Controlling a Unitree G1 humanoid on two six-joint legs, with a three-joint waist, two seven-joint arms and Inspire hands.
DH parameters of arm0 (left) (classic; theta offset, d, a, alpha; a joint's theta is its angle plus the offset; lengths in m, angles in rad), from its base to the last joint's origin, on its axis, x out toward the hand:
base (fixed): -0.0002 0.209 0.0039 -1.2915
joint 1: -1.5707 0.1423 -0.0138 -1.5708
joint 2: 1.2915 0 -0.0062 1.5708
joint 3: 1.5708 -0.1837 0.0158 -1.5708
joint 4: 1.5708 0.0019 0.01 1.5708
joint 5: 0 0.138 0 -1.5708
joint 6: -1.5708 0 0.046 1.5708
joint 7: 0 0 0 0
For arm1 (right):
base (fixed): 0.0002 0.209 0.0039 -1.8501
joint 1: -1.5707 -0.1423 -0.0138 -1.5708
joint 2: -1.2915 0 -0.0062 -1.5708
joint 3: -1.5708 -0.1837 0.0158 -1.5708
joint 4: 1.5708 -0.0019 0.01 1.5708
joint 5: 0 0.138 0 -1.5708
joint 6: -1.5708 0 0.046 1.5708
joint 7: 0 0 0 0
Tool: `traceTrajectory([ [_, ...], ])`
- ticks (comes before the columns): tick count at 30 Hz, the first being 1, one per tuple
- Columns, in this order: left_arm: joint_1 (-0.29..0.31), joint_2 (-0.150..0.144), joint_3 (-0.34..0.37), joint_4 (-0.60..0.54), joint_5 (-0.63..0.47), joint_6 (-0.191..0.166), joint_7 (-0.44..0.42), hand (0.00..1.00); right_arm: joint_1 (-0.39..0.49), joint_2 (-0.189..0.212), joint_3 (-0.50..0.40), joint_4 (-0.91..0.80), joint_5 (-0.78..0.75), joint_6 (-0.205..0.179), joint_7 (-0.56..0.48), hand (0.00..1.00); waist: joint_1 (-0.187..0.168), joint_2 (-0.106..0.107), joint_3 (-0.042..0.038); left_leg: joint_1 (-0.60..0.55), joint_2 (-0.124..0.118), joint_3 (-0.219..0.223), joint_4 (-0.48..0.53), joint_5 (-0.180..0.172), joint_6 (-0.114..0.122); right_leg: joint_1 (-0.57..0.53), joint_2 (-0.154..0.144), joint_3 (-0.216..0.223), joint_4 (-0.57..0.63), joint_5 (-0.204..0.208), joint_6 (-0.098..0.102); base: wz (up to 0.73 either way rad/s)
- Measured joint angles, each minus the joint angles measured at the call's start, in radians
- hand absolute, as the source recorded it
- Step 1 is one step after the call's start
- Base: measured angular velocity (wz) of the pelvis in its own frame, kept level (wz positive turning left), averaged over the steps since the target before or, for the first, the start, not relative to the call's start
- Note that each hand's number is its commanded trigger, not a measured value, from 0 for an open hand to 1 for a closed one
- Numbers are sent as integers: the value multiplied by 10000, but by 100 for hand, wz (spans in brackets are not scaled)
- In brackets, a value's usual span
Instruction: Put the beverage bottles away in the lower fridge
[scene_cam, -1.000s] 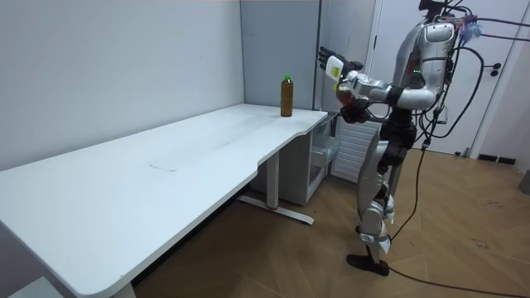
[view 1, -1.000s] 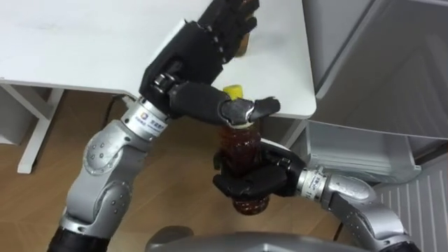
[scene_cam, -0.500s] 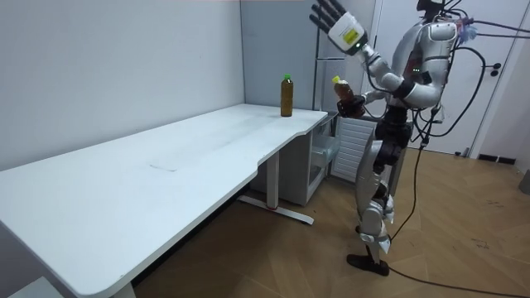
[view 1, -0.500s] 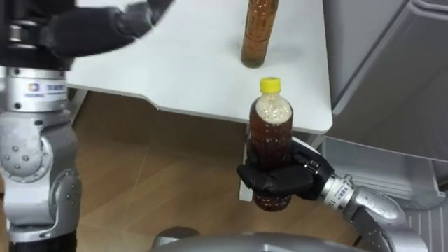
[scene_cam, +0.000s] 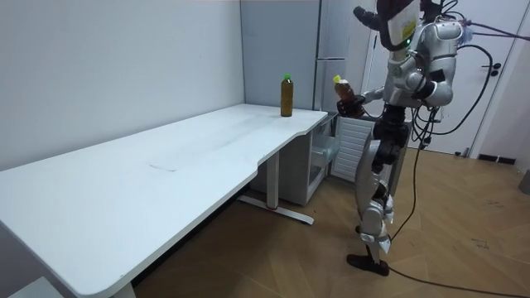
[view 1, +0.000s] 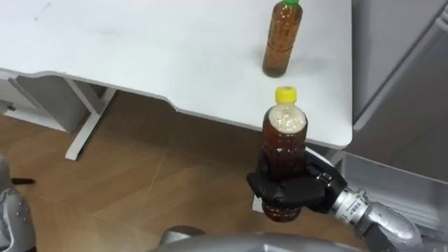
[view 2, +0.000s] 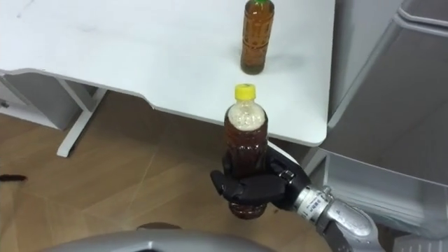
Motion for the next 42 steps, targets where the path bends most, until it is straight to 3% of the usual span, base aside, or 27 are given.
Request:
traceTrajectory([
  [2, 287, -1, 93, 832, -1595, 108, 119, 0, 2, -12, -11, -13, 193, 193, -331, 100, 126, -20, -40, 63, 4, 42, -104, 34, -5, -6, -13, 14, 2, -18, 10, -7],
  [5, 976, -18, 50, 2614, -4715, 657, 137, 0, -3, -4, 10, -164, 1223, 675, -1125, 100, 278, -135, -57, 78, -11, 81, -169, 44, 0, -24, -31, 31, -78, -30, 14, -5],
  [8, 1473, -56, -265, 3859, -6311, 998, 393, 0, -155, 50, 6, -324, 1671, 937, -1874, 100, 363, -310, -48, 91, 22, 222, -267, 52, 12, -144, -34, 100, -102, -29, 13, -11],
  [11, 1632, -117, -904, 5247, -6756, 1457, 621, 0, -306, 82, 25, -323, 1963, 1210, -2459, 100, 471, -368, -49, 78, 34, 360, -377, 55, 22, -279, -30, 256, -2, -24, 17, -14],
  [14, 1765, -75, -1488, 6408, -7008, 1730, 574, 0, -378, -2, 20, -327, 2093, 1481, -2737, 100, 344, -413, -50, 44, 36, 377, -391, 56, 23, -355, -48, 69, 37, -24, 17, -4],
  [18, 1970, -56, -2702, 9061, -7449, 2484, -443, 0, -533, -138, 1, -307, 2667, 2040, -3070, 100, 97, -432, -47, 165, 69, 598, -533, 59, 31, -379, -22, 325, 25, -26, 21, -15],
  [20, 2081, -189, -3277, 10551, -7865, 2982, -1337, 0, -903, -197, -105, -305, 2669, 2264, -3079, 100, -305, -514, -31, 175, 69, 638, -570, 59, 31, -347, -25, 348, 25, -26, 21, -4],
  [24, 2054, -254, -3696, 12343, -7521, 3654, -2643, 0, -1245, -217, -528, -304, 2396, 2300, -2983, 100, -669, -673, 24, 187, 87, 674, -673, 53, 34, -385, 8, 468, 35, -26, 21, -6],
  [26, 2047, -221, -3875, 13454, -5964, 3950, -3404, 0, -1537, -220, -717, -304, 1534, 2337, -2963, 100, -908, -667, 28, 219, 107, 802, -684, 36, 38, -389, 33, 620, 16, -26, 21, -13],
  [29, 1919, -232, -3975, 14102, -4019, 4366, -3867, 0, -1748, -193, -906, -324, 911, 2367, -2970, 100, -1250, -689, 72, 228, 95, 854, -660, 36, 38, -401, 44, 761, 25, -26, 21, 0],
  [35, 1342, -282, -4284, 14459, -1661, 4501, -4473, 0, -2192, -166, -1509, -820, 136, 2324, -3387, 100, -1855, -725, 76, 84, 87, 906, -604, 37, 37, -549, 37, 777, 70, -25, 19, -2],
  [39, 826, -356, -4472, 14525, -1270, 4478, -4649, 0, -2196, -106, -1681, -1341, -405, 2096, -3854, 100, -2179, -685, 83, 89, 89, 1014, -551, 29, 43, -560, 45, 876, 103, -24, 18, -7],
  [42, 636, -526, -4751, 14534, -997, 4244, -4718, 0, -2205, 53, -1804, -1945, -1520, 1927, -4472, 100, -2295, -511, 95, 84, 104, 1201, -536, 24, 47, -782, 69, 1080, 294, -24, 18, -22],
])
